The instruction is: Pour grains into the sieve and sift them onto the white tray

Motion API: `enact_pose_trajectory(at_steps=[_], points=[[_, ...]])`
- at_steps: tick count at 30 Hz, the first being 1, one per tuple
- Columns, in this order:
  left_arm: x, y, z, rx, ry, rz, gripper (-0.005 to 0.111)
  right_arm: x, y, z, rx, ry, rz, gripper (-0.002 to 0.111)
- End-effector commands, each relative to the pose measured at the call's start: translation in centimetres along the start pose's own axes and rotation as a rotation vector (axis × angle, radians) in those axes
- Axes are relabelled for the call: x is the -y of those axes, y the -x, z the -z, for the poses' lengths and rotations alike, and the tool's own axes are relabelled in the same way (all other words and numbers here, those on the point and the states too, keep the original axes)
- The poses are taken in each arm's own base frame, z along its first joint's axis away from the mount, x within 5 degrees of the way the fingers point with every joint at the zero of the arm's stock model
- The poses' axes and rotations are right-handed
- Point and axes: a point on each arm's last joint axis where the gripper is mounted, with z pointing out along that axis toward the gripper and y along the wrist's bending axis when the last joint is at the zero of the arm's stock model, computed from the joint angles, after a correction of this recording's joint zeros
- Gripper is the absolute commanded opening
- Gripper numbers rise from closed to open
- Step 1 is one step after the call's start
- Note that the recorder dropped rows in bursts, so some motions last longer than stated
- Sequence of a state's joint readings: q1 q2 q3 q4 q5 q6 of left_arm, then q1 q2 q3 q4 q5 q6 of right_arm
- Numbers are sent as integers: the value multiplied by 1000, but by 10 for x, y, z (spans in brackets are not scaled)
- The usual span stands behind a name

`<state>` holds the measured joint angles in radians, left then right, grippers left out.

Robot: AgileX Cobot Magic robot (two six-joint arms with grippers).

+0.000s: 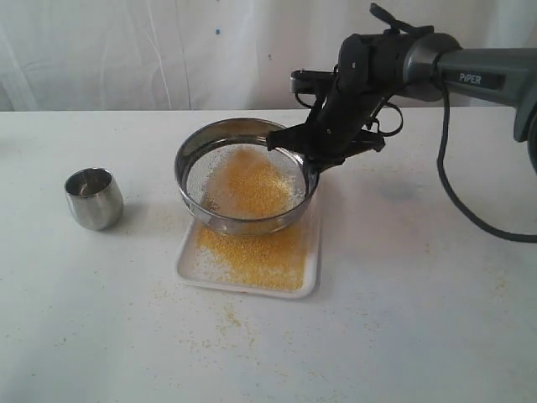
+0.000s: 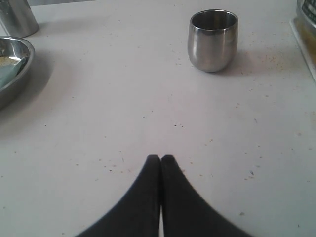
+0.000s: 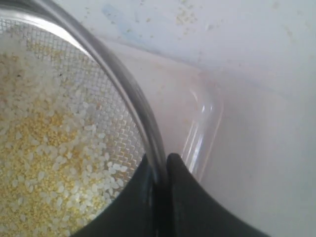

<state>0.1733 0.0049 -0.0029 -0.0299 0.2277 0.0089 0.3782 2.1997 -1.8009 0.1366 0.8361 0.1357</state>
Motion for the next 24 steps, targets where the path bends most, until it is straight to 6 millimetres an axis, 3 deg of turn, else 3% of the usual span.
enact_pose_trajectory(at_steps=[1, 3, 5, 9, 11, 13, 15, 16, 17, 19, 20, 22, 23, 24], points=[[0, -1, 0, 2, -5, 5, 0, -4, -12, 20, -145, 21, 34, 0], [0, -1, 0, 2, -5, 5, 0, -3, 1, 16, 0, 9, 122, 0], [0, -1, 0, 2, -5, 5, 0, 1, 7, 17, 55, 8, 84, 0], [0, -1, 0, 2, -5, 5, 0, -3, -14, 23, -171, 22, -2, 0], [0, -1, 0, 2, -5, 5, 0, -2, -9, 18, -110, 11, 72, 0], [0, -1, 0, 2, -5, 5, 0, 0, 6, 9, 60, 6, 81, 0], [0, -1, 0, 2, -5, 5, 0, -4, -6, 10, -82, 52, -71, 0], [0, -1, 0, 2, -5, 5, 0, -8, -18, 10, -198, 62, -63, 0], [0, -1, 0, 2, -5, 5, 0, -10, -15, 5, -128, 51, 61, 0], [0, -1, 0, 2, -5, 5, 0, -10, 5, -1, 92, 41, 106, 0], [0, -1, 0, 2, -5, 5, 0, -10, 3, -1, 64, 51, 59, 0], [0, -1, 0, 2, -5, 5, 0, -10, -20, 4, -191, 41, -25, 0], [0, -1, 0, 2, -5, 5, 0, -9, -20, 1, -173, 17, 20, 0], [0, -1, 0, 2, -5, 5, 0, -6, -7, -3, -29, -15, 79, 0]])
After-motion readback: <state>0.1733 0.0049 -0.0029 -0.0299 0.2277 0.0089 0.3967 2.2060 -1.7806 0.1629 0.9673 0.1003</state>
